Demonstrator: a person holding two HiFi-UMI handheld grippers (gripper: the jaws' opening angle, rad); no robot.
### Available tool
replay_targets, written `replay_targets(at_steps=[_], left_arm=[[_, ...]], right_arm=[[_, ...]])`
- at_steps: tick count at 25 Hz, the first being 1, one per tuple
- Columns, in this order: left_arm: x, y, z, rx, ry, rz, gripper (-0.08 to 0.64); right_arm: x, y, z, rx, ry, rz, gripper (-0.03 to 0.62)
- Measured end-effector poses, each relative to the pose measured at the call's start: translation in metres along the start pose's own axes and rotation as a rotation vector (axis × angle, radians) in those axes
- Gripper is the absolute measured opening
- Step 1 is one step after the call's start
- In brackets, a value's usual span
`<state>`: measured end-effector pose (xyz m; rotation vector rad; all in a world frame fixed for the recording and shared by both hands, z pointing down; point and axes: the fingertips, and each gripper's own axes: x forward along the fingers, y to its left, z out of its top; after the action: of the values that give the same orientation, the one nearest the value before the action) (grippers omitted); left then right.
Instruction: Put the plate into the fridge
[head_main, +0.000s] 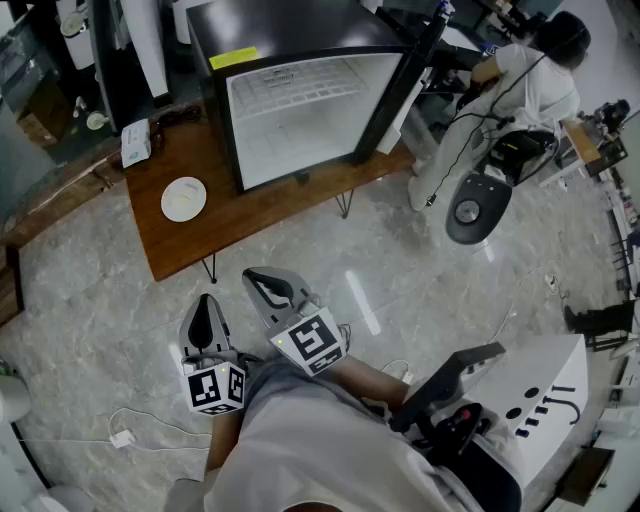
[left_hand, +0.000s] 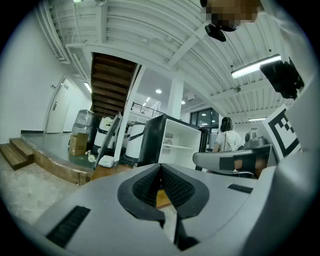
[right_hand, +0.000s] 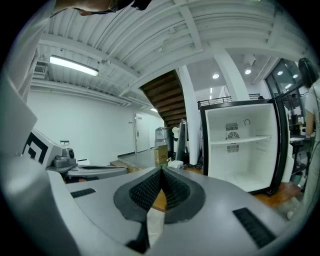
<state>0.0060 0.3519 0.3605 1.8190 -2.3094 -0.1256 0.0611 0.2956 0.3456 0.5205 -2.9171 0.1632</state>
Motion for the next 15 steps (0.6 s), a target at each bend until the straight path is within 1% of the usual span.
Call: replay_targets(at_steps=[4,10,12,15], left_arm=[[-0.005,-0.001,0.0,-0.011,0.001,-0.037,0.02],[-0.011,0.003,-0.009,-0.024,0.019,-0.035,0.02],[-0.009,0.003,-0.013,-0.026,0.029,-0.042,0.02],[-0.005,0.006,-0.017,-0.02,0.048,-0.042,0.02]], right_arm=[[-0.005,0.006,-0.001,0.009,0.008,-0.027,0.015],[-0.009,0.014,-0.008,0.022,0.012,-0.015,0.015],[-0.006,0.014,-0.01,0.019,0.009,0.0,0.015],[0.001,0.021,-0.005,-0.012,-0.032,0.053,0.016]])
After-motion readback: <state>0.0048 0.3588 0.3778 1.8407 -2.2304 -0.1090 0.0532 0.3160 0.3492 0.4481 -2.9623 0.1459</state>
